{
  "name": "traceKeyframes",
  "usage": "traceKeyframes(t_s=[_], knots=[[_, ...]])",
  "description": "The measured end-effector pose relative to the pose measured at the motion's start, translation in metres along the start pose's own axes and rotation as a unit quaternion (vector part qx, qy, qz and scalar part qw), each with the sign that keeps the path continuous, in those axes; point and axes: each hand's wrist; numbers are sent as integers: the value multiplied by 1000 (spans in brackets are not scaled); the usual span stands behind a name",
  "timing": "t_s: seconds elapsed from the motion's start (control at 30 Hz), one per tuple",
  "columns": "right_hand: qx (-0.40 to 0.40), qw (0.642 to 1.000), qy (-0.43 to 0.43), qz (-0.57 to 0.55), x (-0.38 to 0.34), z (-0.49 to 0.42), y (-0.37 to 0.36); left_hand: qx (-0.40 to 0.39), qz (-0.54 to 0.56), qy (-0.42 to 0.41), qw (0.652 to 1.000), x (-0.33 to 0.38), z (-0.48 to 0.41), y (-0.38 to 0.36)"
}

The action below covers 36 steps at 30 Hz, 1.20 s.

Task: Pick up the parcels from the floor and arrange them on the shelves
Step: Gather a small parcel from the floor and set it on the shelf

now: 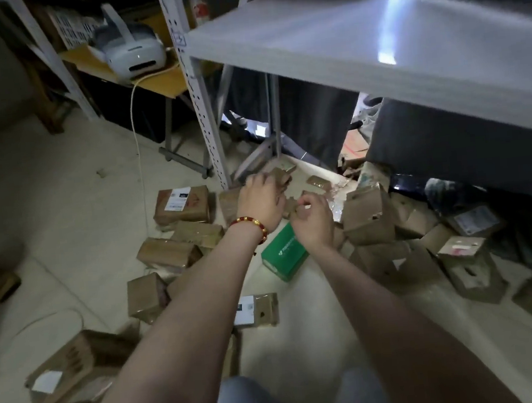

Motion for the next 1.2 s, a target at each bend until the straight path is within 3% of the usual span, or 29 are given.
traceKeyframes(t_s=[0.23,0.5,0.8,1.2], knots=[[-46,997,-60,-9,94,-9,-89,-40,-26,22,999,-69,10,-130],[-117,983,-143,15,148,-7,-121,-75,-28,104,991,-94,20,-196],[-174,969,-171,34,165,-5,-145,-91,-78,125,985,-128,18,-224],[-319,942,-103,-15,87,39,-261,-132,-199,245,939,-300,68,-182]])
Point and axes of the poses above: each hand's wrist, its own z-axis away from the middle knuckle, its own y-axis out of the back of the hand, x = y × z, and after that the axes turned 5 degrees about z, right-handed
